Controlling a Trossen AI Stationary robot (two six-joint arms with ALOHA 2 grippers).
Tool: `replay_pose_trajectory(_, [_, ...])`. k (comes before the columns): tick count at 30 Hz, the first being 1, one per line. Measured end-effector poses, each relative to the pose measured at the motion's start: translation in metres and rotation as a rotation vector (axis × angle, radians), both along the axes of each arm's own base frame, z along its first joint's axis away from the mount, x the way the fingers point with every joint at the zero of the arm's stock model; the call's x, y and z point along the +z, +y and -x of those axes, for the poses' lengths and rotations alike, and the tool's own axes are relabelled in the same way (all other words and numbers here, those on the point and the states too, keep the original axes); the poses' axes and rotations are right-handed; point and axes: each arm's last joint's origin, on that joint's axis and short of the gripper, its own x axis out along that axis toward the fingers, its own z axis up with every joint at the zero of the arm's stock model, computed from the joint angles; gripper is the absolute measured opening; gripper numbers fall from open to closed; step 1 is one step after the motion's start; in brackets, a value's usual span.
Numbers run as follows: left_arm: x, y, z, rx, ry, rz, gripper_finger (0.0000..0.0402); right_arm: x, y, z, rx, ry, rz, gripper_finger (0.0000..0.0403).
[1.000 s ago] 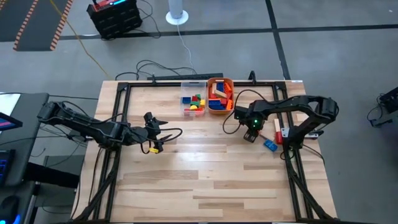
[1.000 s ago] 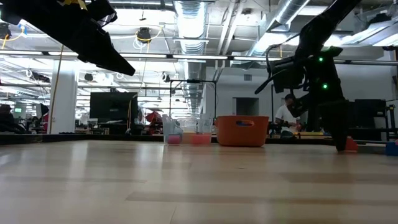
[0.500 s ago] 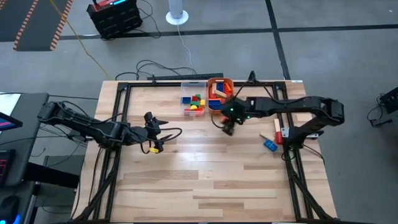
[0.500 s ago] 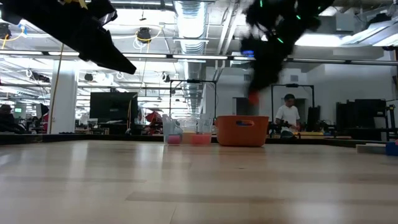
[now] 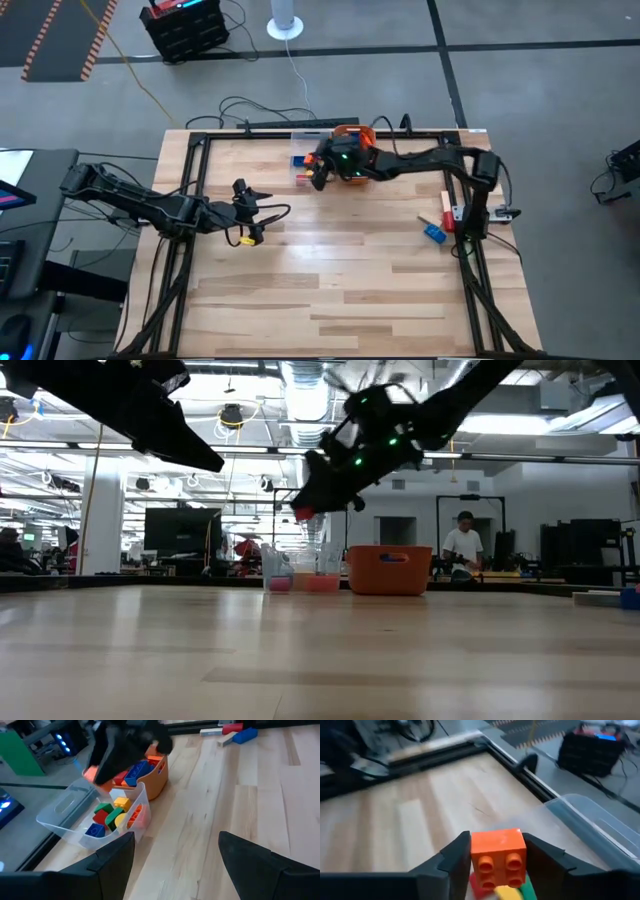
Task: Sort blocks by size
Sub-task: Put the orange square game piece into the clear bin, then put the blue rectangle game piece into the orange bin
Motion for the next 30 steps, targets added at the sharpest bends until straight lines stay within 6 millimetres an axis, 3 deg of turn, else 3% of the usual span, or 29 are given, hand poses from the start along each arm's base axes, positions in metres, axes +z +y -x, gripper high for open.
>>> replay_pose_trajectory(5, [0.0,0.0,0.0,0.002,0.004,0.001,0.028,0.007,-0.014,-0.01,-0.008,0.165,-0.027,0.0245])
replay_pose_trajectory(9, [-0.003,0.0,0.001,0.007,0.026,0.006,0.028,0.03,-0.003,0.005,0.033,0.369,-0.055,0.0257])
replay_pose_trajectory(14, [-0.005,0.001,0.003,0.019,0.04,0.03,0.028,0.057,0.049,0.059,0.095,0.733,-0.203,0.0259])
replay_pose_trajectory(17, [-0.006,0.0,0.003,0.024,0.041,0.042,0.028,0.064,0.083,0.096,0.036,0.94,-0.336,0.0259])
replay_pose_trajectory(23, [-0.007,-0.002,0.004,0.024,0.04,0.069,0.028,0.041,0.138,0.151,-0.077,1.151,-0.416,0.026])
replay_pose_trajectory(30, [-0.007,-0.005,0.004,0.01,0.044,0.07,0.028,0.001,0.15,0.199,-0.26,1.26,-0.553,0.026])
